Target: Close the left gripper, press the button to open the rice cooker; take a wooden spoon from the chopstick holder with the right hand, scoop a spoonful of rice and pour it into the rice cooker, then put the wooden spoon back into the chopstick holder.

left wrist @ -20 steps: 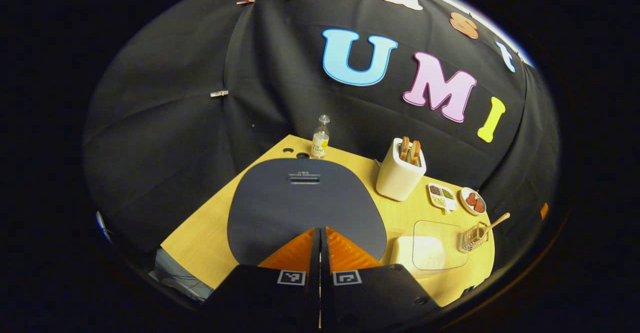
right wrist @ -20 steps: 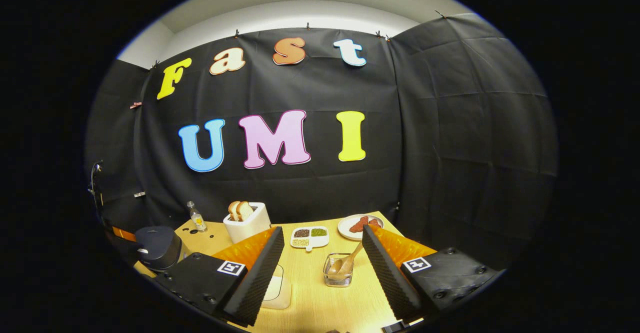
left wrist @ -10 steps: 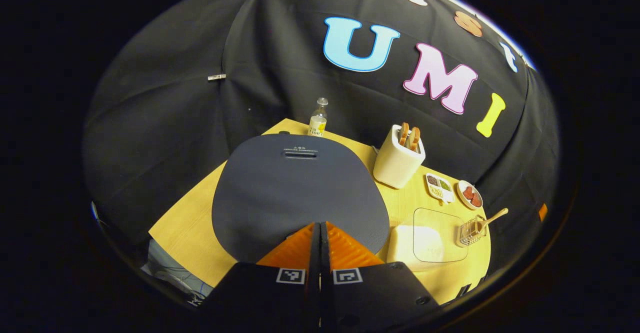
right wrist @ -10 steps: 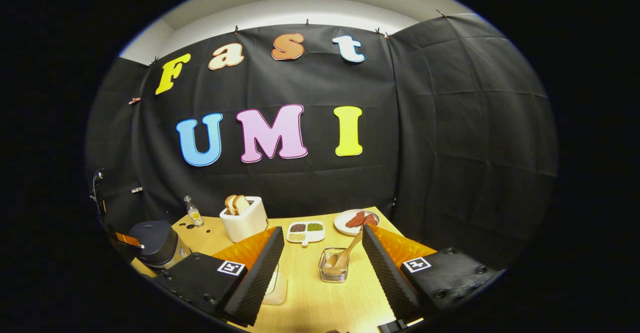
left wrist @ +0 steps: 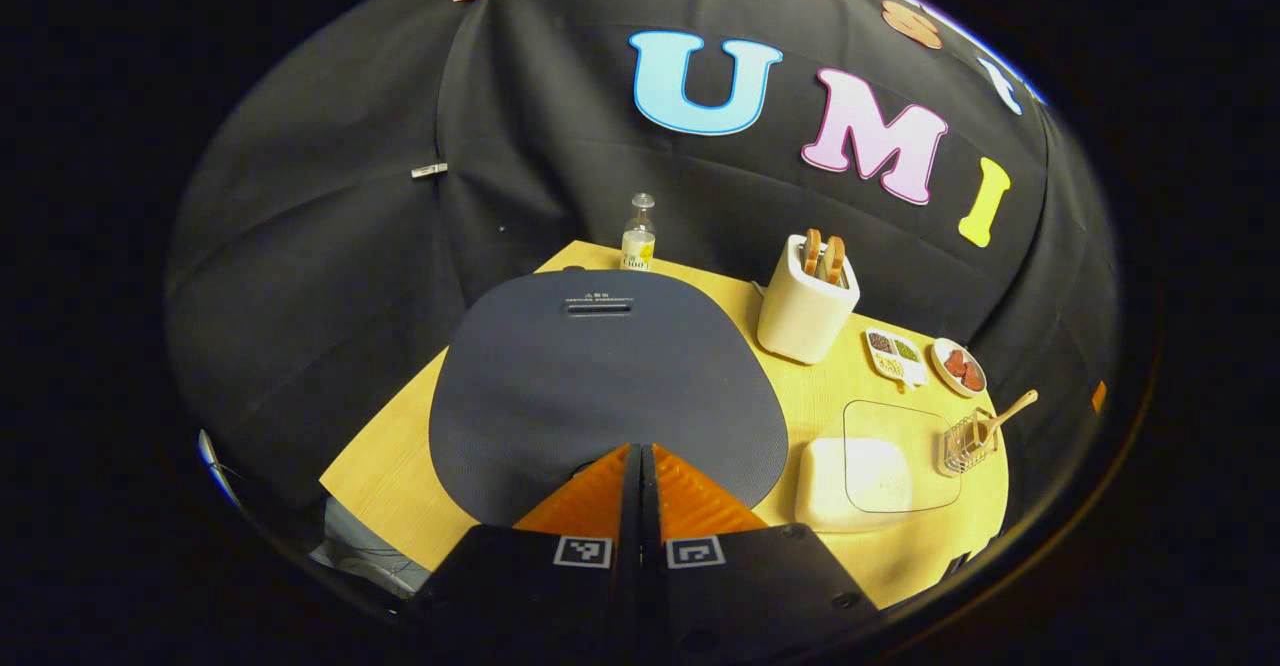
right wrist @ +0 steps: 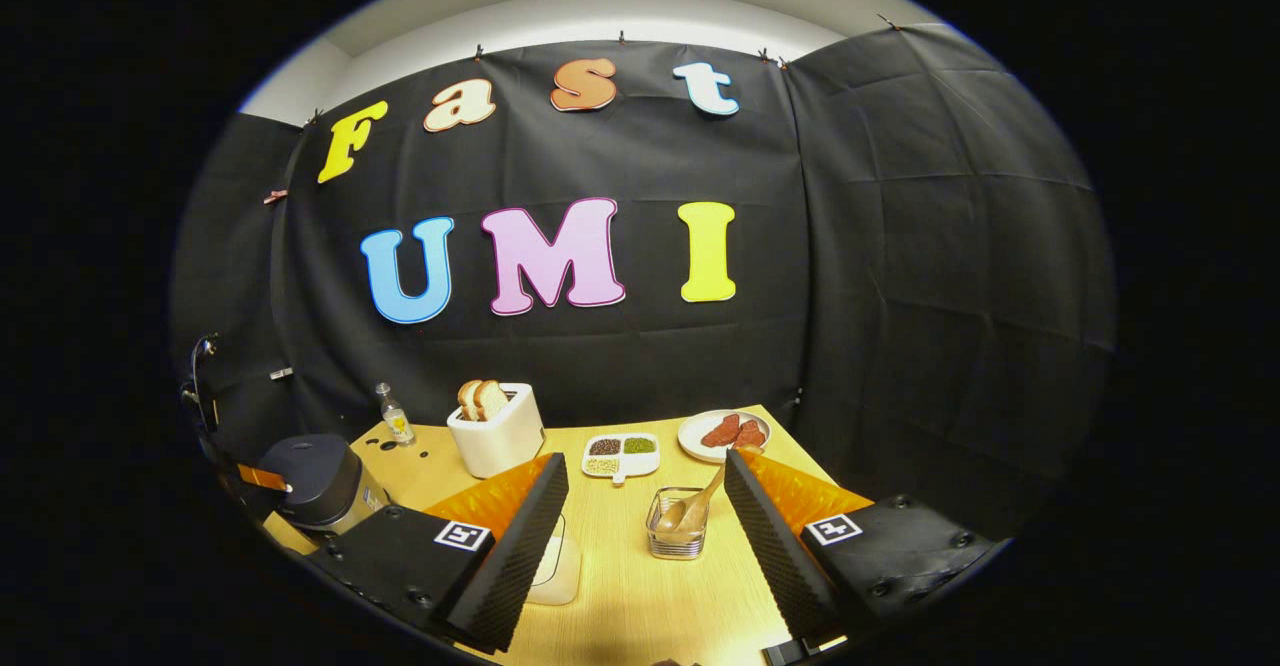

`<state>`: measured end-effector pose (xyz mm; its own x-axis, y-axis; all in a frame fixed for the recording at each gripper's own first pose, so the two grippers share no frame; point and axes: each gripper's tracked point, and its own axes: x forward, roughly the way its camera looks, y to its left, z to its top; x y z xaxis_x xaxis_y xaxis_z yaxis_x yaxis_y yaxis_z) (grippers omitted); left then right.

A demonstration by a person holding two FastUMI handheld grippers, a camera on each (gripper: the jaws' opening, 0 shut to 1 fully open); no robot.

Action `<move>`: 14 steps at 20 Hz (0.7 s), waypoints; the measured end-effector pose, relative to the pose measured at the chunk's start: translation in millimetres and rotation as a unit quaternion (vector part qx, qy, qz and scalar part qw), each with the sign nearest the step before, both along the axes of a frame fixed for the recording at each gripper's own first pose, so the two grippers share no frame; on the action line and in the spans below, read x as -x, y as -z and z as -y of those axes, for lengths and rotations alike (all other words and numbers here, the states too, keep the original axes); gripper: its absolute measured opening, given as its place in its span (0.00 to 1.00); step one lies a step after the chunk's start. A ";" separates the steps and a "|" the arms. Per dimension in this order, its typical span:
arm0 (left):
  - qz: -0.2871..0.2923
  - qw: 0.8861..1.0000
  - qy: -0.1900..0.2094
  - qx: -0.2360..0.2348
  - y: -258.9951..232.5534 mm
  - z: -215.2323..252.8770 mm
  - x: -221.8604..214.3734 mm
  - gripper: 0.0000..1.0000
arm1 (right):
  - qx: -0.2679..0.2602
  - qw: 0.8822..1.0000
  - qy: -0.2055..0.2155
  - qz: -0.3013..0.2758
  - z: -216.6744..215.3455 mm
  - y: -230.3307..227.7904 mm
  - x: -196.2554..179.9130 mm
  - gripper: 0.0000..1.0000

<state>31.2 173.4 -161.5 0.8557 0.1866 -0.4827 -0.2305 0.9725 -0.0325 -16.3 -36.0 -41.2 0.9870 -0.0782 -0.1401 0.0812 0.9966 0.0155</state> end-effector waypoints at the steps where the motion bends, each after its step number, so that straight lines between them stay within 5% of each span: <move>1: 0.014 1.000 -0.005 -0.001 -8.8 0.2 -0.2 0.06 | -0.002 1.000 0.001 0.000 2.2 0.1 -0.3 0.98; 4: 0.112 0.993 -0.016 -0.037 -69.3 -0.9 -0.5 0.06 | -0.005 1.000 0.010 0.002 10.0 -0.9 -0.4 0.99; 7: 0.205 0.974 -0.038 -0.089 -148.0 -0.6 4.7 0.06 | -0.006 1.000 0.019 0.005 18.7 -1.1 -3.2 0.99; 12: 0.235 0.968 -0.031 -0.082 -172.3 27.4 16.3 0.08 | -0.014 0.999 0.033 0.005 32.2 -1.0 -15.5 0.99; 14: 0.247 0.966 -0.016 -0.076 -174.8 41.9 20.5 0.16 | -0.010 0.999 0.037 0.004 37.1 0.9 -21.9 0.98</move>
<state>10.7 131.5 13.3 0.9669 0.2544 0.0174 -0.2544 0.9671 -0.0035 5.6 -73.1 -42.1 0.9797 -0.1488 -0.1342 0.1550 0.9872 0.0367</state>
